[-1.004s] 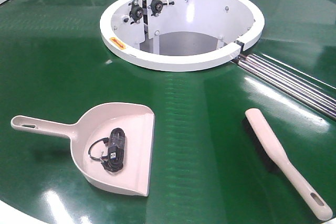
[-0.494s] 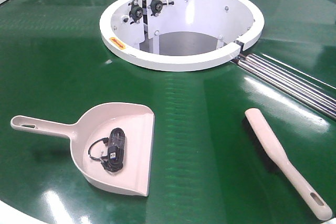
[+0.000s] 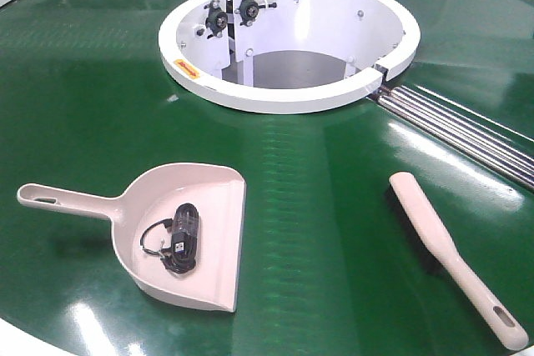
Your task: Clean and inspect green conveyor with broom and dustpan
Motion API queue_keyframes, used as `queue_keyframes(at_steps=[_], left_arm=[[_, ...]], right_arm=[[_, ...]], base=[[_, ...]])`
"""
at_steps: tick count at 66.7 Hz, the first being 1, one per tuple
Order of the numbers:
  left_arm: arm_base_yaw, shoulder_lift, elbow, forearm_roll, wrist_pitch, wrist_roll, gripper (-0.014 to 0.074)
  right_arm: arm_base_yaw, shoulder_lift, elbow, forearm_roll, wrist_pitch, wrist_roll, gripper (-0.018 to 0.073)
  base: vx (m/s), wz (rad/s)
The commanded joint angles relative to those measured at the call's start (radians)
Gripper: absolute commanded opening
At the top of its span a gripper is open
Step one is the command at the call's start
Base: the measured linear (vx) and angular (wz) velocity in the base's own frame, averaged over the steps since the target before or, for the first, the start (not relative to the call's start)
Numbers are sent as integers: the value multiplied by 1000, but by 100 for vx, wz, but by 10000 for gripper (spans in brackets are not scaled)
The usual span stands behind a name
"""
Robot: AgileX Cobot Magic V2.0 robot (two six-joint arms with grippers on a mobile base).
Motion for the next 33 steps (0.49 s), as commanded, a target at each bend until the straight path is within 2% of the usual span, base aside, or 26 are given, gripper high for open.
queue_keyframes(at_steps=[1,21,33], left_arm=[[2,-14,32,-7,-76,-11,-8],[2,-14,32,-7,-76,-11,-8],[2,-14,32,-7,-75,-11,-7]], right_arm=[[-4,-18,22,-30,-70,1,-9],[-4,-18,22,-29,-70,5,-9],[-4,-18,22,-48,-70,50,-9]], base=[[0,0],[0,0],[0,0]])
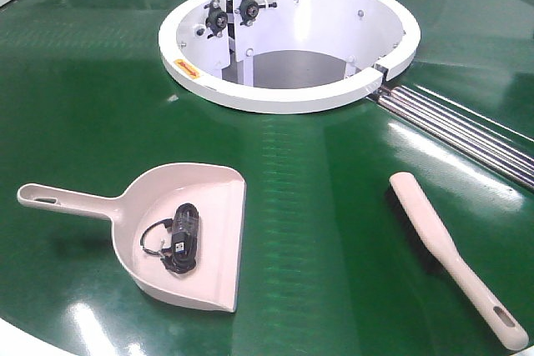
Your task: Clean and inspect green conveyor with broom and dustpan
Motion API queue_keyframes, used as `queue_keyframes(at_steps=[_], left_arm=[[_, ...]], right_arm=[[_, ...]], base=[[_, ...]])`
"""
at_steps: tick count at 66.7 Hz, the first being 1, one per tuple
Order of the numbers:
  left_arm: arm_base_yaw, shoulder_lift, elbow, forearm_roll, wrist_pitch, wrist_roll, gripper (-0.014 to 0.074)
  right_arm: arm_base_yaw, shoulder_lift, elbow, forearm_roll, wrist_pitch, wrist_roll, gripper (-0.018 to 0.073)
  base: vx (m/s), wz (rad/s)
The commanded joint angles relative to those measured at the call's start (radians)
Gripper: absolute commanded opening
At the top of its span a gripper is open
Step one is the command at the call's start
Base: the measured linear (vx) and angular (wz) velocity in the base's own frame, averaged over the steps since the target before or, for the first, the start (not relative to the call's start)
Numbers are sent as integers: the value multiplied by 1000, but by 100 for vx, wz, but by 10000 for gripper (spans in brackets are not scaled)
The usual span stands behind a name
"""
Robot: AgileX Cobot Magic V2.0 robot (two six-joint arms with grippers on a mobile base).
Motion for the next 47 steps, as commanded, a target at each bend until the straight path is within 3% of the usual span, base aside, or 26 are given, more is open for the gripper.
queue_keyframes(at_steps=[1,47], left_arm=[[2,-14,32,-7,-75,-11,-7],[2,-14,32,-7,-75,-11,-7]], right_arm=[[-4,-18,22,-24,-70,24,-9],[-4,-18,22,-24,-70,17,-9]], base=[[0,0],[0,0]])
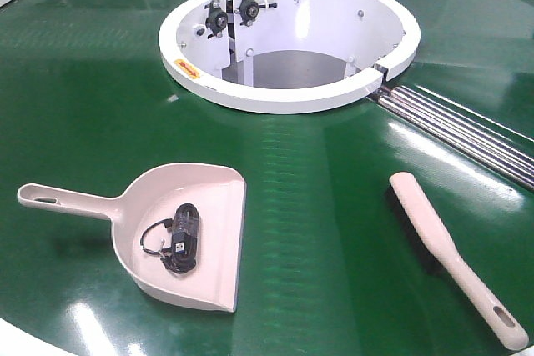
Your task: Clean and inspect green conveyor with broom and dustpan
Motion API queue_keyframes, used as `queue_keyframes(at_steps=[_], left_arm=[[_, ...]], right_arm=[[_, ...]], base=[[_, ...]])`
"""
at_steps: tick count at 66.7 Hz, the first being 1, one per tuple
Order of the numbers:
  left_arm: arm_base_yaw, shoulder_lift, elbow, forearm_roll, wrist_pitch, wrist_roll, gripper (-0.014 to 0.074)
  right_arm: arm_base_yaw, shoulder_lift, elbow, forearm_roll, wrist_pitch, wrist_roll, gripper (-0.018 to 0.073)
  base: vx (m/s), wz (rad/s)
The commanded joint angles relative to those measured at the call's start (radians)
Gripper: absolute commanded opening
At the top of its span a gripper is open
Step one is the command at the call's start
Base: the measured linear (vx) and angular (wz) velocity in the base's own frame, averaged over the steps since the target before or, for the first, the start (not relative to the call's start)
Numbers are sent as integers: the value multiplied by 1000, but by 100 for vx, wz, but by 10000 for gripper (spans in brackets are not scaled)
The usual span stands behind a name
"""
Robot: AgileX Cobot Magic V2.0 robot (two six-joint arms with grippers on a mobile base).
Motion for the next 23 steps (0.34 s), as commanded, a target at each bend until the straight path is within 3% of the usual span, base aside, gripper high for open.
queue_keyframes(at_steps=[1,23], left_arm=[[2,-14,32,-7,-75,-10,-7],[2,-14,32,-7,-75,-10,-7]], right_arm=[[-4,-18,22,-14,-71,-4,-9],[-4,-18,22,-14,-70,-4,-9]], base=[[0,0],[0,0]])
